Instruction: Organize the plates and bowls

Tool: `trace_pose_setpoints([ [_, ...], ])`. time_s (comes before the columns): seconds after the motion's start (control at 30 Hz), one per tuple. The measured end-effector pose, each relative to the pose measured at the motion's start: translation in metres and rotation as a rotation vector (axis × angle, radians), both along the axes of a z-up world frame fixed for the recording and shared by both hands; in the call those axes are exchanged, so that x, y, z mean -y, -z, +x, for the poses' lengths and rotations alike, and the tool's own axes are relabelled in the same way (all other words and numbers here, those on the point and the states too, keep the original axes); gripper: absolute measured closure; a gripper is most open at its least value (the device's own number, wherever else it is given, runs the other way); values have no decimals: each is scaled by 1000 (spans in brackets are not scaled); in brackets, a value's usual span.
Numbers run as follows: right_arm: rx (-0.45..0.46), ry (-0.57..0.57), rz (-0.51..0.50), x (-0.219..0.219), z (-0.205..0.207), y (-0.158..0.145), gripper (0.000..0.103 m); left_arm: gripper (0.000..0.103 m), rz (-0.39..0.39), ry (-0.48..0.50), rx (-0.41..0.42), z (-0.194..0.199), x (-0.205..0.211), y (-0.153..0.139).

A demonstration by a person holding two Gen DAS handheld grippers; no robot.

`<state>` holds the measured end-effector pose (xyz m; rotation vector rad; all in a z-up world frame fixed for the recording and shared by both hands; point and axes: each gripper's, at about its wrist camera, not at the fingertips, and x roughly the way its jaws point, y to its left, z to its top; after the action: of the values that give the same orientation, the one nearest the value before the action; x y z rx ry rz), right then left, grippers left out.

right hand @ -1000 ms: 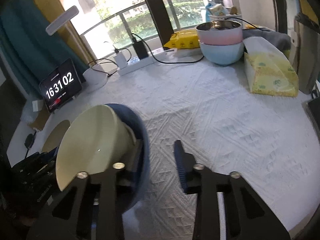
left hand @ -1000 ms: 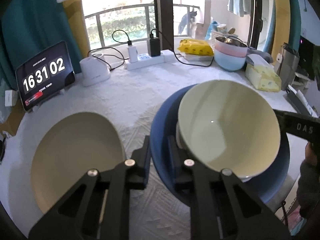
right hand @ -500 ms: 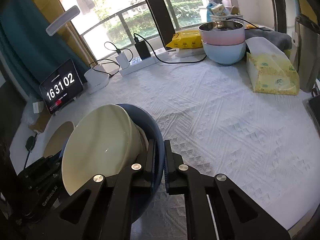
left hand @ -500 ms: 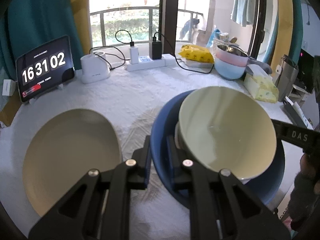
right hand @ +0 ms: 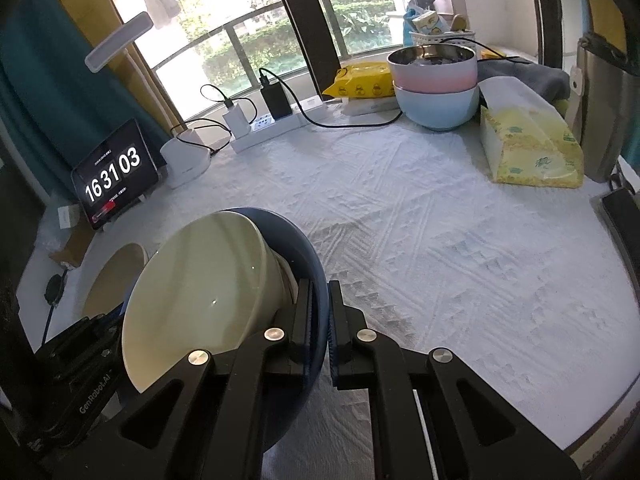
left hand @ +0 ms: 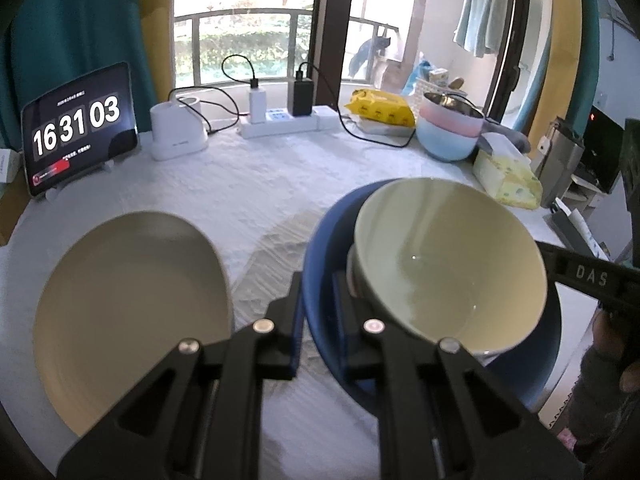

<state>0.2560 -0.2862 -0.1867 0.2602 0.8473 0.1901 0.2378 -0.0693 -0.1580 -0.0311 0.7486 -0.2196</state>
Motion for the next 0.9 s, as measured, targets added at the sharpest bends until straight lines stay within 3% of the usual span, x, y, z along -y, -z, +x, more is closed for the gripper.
trace_pose_setpoints([
  [0.9,84,-21,-31,-13,-6,-45,95,92,-41,-21,57,-14,-15,-36],
])
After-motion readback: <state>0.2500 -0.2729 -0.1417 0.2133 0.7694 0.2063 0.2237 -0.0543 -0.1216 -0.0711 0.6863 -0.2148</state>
